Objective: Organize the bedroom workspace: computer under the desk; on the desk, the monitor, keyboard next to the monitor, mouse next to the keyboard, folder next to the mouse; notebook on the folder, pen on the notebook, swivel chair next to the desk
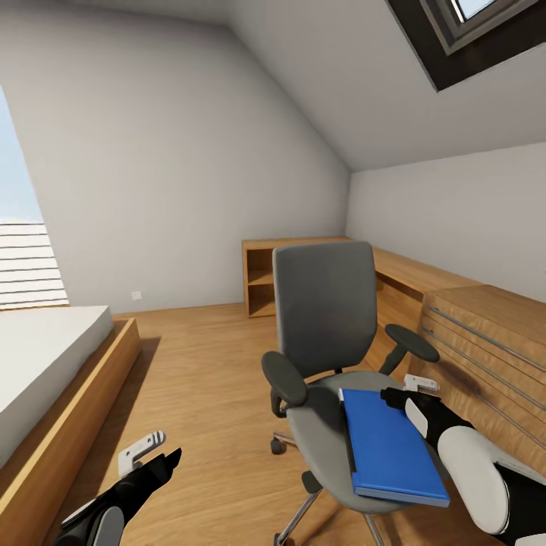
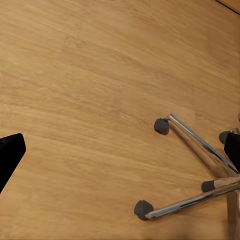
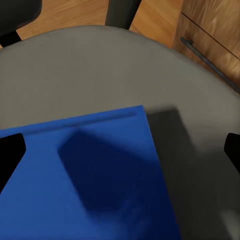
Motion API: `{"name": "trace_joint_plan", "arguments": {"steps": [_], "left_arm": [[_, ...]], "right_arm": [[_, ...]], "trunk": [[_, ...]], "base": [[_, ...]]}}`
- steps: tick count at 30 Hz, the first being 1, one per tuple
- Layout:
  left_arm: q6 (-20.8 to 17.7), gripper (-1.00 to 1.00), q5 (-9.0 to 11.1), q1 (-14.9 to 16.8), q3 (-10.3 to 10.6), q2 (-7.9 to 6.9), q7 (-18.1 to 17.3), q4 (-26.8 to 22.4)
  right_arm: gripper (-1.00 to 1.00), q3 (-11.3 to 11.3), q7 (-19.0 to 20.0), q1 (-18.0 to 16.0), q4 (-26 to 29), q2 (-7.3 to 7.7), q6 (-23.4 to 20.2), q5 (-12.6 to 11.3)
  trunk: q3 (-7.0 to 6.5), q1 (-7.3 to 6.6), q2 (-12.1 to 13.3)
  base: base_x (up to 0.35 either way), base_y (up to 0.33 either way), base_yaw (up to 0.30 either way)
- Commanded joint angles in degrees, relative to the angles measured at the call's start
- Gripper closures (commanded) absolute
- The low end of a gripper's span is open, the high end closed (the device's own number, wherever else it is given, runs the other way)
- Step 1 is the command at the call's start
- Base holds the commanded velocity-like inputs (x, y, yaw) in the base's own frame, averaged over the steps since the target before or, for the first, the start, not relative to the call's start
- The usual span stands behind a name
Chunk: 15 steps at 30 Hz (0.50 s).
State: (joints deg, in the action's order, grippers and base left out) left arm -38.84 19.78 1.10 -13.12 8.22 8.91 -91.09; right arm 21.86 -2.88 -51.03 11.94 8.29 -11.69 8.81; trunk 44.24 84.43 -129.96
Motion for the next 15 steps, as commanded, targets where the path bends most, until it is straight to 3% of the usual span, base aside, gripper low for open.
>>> {"name": "trace_joint_plan", "arguments": {"steps": [1,11,15], "left_arm": [[-0.3,-1.00,0.6,0.0,-0.1,0.04,0.4,-0.1],[-0.3,-1.00,0.6,0.0,-0.1,0.04,0.4,-0.1],[-0.1,-1.00,0.6,0.0,-0.1,0.04,0.4,-0.1]], "right_arm": [[-1.00,0.4,0.0,0.0,0.1,-0.03,-0.3,0.6],[-1.00,0.4,0.0,0.0,0.1,-0.03,-0.3,0.6],[-1.00,0.4,0.0,0.0,0.1,-0.03,-0.3,0.6]], "trunk": [[0.06,-0.01,0.0],[0.06,-0.01,0.0],[0.06,-0.01,0.0]], "base": [[0.000,0.000,0.000],[0.001,0.000,0.000],[0.112,0.000,0.000]]}}
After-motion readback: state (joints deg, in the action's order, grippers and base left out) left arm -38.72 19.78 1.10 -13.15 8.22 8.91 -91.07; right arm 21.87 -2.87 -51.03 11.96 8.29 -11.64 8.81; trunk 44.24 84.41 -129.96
